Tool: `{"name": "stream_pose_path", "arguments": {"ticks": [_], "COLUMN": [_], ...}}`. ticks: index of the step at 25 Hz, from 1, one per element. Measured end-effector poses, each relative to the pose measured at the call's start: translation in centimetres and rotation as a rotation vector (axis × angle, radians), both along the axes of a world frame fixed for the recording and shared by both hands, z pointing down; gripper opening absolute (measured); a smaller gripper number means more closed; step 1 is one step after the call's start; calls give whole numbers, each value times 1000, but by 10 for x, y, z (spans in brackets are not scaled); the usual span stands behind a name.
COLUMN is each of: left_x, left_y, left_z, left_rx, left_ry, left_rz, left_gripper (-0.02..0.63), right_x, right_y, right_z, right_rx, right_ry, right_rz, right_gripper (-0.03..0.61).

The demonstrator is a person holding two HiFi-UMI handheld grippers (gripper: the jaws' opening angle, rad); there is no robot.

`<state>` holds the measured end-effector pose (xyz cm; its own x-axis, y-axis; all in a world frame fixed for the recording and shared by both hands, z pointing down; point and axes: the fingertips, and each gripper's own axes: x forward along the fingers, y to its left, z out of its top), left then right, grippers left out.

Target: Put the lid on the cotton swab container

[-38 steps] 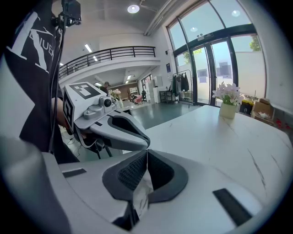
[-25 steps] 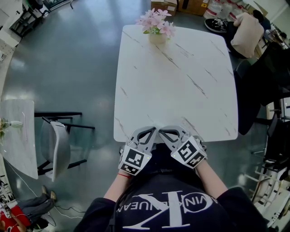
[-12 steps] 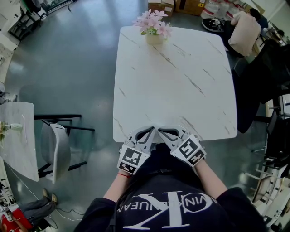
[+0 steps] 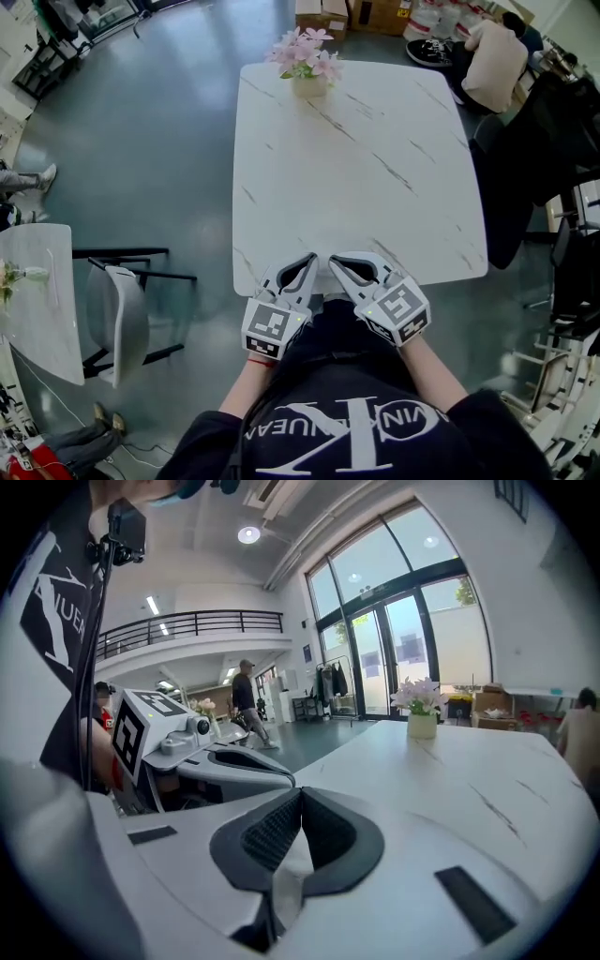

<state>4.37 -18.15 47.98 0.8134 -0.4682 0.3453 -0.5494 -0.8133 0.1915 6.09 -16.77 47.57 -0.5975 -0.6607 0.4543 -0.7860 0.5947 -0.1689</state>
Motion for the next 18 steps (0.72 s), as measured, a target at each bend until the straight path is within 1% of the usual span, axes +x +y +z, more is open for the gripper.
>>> {"name": "stream_pose_path", "arguments": {"ticks": [3, 6, 11, 18], "left_x": [-3, -5, -14, -40], "left_y": [-3, 0, 8, 19], "left_z": [-14, -27, -43, -59], "left_rx": [16, 49, 99, 136], "left_ry": [24, 33, 33, 50], "left_rz": [-30, -35, -37, -71], "left_gripper": [5, 5, 5, 5], "right_x": [3, 5, 3, 4], "right_y": [-1, -1, 5, 23], "right_z": [-16, -28, -47, -69], "right_rx": [39, 71, 120, 170], "right_ry": [-21, -24, -23, -32], "right_rz": [57, 102, 147, 209], "right_gripper": [3, 3, 3, 3]}}
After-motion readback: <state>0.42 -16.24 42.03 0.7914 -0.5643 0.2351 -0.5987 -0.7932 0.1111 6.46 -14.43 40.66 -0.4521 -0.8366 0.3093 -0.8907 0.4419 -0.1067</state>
